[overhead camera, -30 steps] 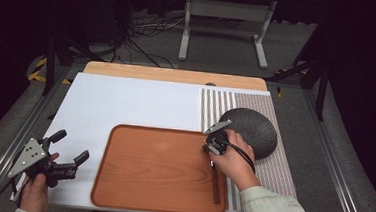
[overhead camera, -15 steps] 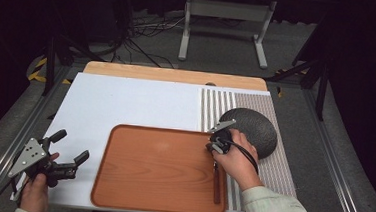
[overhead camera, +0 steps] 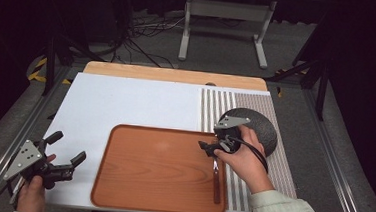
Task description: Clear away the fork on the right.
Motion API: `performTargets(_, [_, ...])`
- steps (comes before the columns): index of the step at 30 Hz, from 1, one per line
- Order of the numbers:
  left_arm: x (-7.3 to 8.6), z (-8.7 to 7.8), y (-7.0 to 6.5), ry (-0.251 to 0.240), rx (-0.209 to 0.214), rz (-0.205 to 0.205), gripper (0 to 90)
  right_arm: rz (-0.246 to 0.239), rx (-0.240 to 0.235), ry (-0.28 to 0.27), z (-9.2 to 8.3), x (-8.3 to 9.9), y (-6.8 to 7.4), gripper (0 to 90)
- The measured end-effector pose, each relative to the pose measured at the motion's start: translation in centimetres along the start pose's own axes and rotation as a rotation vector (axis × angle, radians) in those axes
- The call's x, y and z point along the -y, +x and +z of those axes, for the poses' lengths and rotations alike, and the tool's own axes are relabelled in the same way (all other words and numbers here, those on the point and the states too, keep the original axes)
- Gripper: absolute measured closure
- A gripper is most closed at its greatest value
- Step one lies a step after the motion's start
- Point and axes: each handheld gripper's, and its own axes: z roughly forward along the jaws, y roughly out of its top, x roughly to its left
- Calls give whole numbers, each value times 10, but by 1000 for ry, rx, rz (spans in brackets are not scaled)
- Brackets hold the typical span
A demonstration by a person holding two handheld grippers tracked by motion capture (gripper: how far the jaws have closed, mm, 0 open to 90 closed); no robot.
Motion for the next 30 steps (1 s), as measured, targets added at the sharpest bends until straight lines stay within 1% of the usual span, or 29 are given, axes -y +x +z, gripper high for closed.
performTargets(1, [0, 0, 0, 0, -1, 2, 3, -16, -1, -19, -4, -1, 0, 208])
performTargets(3, [0, 0, -1, 0, 0, 5, 3, -39, -10, -56, -13, -1, 0, 184])
performTargets(7, [0, 2, 0, 4, 3, 3, 3, -59, -16, -97, -26, 0, -1, 164])
performTargets(10, [0, 2, -1, 5, 2, 6, 3, -63, -17, -123, -36, 3, -3, 151])
performTargets(15, [0, 4, -1, 6, 7, 5, 3, -57, -9, -157, -51, 10, -6, 137])
performTargets(17, [0, 4, -1, 6, 7, 5, 3, -64, -6, -174, -56, 13, -7, 125])
performTargets(21, [0, 4, -2, 5, 7, 5, 3, -50, -3, -209, -68, 20, -9, 106])
performTargets(23, [0, 4, -2, 3, 8, 4, 3, -50, -1, -234, -73, 25, -10, 100])
performTargets(27, [-1, 4, -2, 3, 6, 6, 3, -29, 17, -291, -83, 40, -13, 85])
performTargets(30, [-1, 5, -2, 5, 9, 6, 3, -19, 22, -347, -91, 54, -17, 76])
